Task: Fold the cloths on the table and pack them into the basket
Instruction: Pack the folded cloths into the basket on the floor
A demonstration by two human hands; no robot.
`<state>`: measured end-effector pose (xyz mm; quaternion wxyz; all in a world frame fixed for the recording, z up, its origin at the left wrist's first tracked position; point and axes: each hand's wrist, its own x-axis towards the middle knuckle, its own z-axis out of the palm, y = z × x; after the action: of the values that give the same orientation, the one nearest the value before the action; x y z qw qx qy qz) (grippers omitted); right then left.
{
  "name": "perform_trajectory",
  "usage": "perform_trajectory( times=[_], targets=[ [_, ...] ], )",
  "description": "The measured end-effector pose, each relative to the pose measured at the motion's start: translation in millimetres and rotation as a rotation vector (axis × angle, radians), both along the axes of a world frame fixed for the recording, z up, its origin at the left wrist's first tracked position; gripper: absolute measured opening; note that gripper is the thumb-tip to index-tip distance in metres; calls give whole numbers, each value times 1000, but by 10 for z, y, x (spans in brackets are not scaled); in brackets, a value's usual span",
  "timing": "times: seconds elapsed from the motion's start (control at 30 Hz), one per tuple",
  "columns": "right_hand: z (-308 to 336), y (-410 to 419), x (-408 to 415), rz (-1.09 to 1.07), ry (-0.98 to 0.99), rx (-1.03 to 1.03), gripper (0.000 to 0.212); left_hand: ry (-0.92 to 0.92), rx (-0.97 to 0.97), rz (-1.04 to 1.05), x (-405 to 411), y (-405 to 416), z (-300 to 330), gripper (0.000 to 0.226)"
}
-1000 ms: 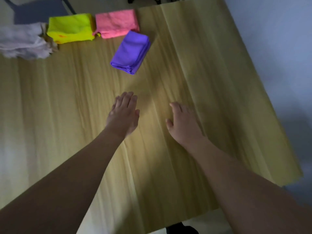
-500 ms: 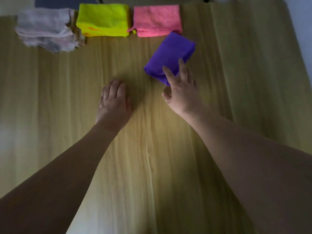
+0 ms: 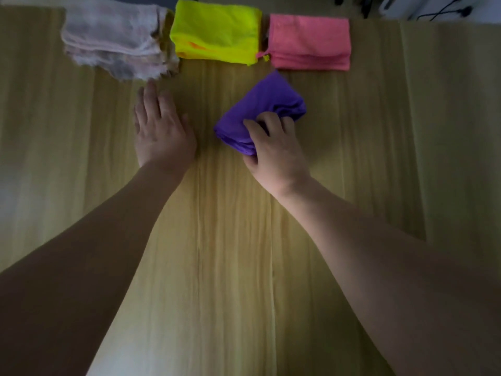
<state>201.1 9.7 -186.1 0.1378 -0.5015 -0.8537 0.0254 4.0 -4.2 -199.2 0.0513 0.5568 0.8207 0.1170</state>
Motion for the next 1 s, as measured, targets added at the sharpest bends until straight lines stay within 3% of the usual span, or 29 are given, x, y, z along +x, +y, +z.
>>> perform_trajectory(
  times=[0.2, 0.7, 1.0],
  targets=[
    [-164, -129, -200, -58, -11, -23, 62, 7, 50, 57, -236, 226, -34, 65],
    [-201, -139, -204, -89, -70, -32, 66, 44, 88, 43, -544, 656, -159, 72],
    [-214, -126, -203, -96, -55, -20, 66, 231, 95, 81, -578, 818, -65, 46]
  ],
)
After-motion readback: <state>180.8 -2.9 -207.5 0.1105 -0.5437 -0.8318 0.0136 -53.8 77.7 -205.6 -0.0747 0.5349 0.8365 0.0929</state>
